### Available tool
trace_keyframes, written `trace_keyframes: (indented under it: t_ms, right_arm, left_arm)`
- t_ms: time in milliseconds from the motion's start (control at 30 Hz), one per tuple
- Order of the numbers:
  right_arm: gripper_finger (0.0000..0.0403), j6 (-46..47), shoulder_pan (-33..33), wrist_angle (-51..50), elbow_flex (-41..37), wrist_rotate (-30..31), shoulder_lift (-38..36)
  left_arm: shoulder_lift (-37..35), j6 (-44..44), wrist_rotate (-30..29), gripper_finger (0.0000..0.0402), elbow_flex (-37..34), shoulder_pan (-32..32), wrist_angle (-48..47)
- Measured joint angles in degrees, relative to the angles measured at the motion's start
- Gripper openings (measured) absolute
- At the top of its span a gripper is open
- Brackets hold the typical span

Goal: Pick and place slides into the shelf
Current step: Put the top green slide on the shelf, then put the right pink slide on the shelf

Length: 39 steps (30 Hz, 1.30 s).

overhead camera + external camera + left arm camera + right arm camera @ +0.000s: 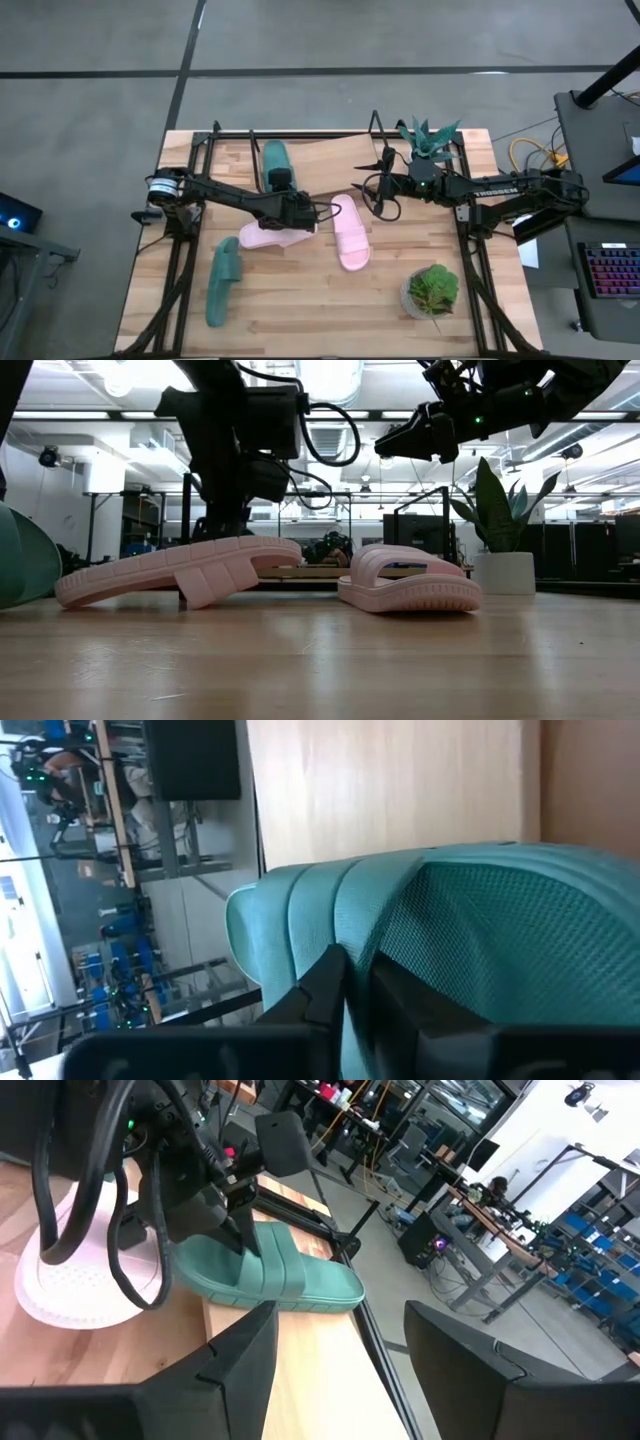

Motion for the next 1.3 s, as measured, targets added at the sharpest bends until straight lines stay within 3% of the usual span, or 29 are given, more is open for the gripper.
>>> trace_keyframes:
  t_ms: [267, 433, 567, 667, 833, 933, 1133, 1300]
  right_arm:
    - [0.0208, 0.1, 0.0, 0.0, 0.0, 0.0, 0.0]
    - [0.0208, 0.1, 0.0, 0.0, 0.0, 0.0, 0.0]
    - [0.0208, 0.1, 0.0, 0.0, 0.0, 0.0, 0.0]
    - [0.0208, 0.0, 0.0, 0.0, 0.0, 0.0, 0.0]
    - [0.0208, 0.1, 0.0, -0.4, 0.0, 0.0, -0.1]
    - [0.0208, 1.7, 0.8, -0.5, 0.0, 0.5, -0.4]
    - [0.0208, 2.7, 7.8, -7.1, 1.7, 1.6, -2.5]
    - [0.0207, 5.2, 16.9, -12.2, 4.5, 6.1, -5.3]
  left_arm:
    - [-1.3, 0.2, 5.4, 0.0110, 0.2, 0.9, -1.1]
    - [-4.5, -0.5, 9.0, 0.0184, 0.3, 1.4, -0.9]
    - [-7.5, -2.9, 10.8, 0.0218, 1.0, 1.4, 0.0]
    - [-10.0, -3.2, 16.1, 0.0225, 0.9, 1.4, 5.8]
    - [-13.6, -3.2, 34.6, 0.0226, 0.5, 1.3, 17.3]
    - [-15.5, -2.5, 42.0, 0.0226, 0.4, 0.7, 21.5]
    - [-19.6, 2.4, 43.3, 0.0226, 0.0, -3.0, 24.9]
    - [-22.4, 4.3, 40.6, 0.0226, -1.1, -6.2, 26.5]
